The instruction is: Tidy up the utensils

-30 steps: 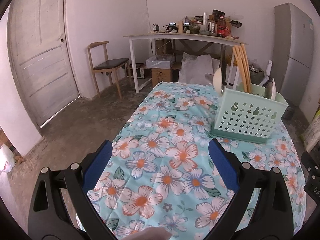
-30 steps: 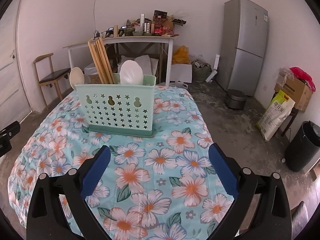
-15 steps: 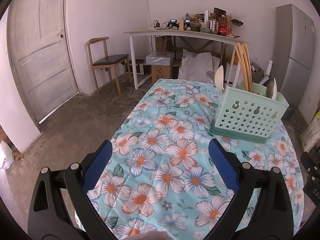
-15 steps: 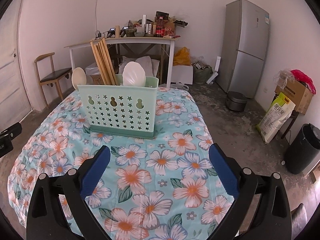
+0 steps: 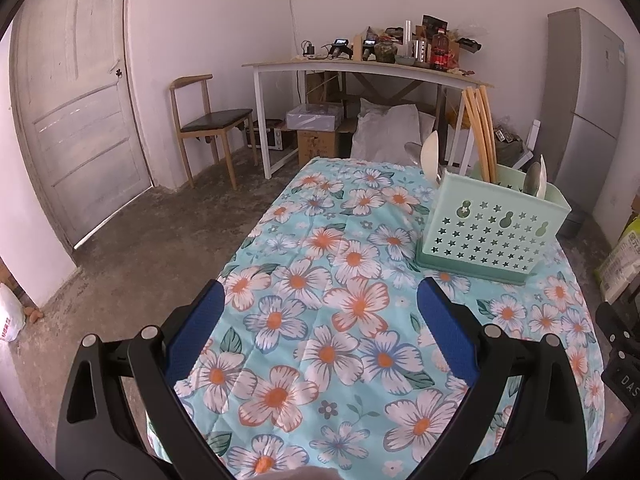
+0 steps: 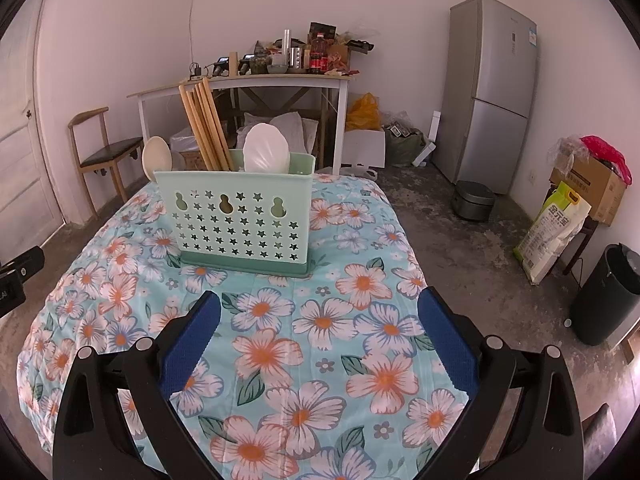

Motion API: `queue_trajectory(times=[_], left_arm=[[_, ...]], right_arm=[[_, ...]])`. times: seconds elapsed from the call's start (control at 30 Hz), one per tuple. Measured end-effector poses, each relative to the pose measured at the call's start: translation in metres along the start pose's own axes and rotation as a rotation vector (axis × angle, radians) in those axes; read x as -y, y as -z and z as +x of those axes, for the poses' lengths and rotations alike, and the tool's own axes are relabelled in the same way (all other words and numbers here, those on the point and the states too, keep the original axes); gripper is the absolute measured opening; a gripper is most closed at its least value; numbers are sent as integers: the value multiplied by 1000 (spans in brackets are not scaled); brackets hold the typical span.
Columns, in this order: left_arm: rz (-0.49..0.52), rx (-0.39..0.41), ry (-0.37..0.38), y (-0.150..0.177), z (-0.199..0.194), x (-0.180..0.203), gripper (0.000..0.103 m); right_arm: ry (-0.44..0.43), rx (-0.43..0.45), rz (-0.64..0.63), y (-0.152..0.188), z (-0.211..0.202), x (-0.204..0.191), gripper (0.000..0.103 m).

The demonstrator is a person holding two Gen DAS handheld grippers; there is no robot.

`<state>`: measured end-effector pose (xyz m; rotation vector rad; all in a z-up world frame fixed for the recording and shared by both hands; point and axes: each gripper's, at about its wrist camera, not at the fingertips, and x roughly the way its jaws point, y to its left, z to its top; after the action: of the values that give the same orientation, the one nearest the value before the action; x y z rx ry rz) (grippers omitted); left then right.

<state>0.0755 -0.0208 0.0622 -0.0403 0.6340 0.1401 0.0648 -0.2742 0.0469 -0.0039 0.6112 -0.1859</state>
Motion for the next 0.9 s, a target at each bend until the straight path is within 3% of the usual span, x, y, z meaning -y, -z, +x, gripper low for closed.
queue_trajectory(times=[0.9], left_arm=[[16, -5, 18, -2, -2, 3, 93]], right_arm=[[0, 3, 8, -5, -2, 3, 96]])
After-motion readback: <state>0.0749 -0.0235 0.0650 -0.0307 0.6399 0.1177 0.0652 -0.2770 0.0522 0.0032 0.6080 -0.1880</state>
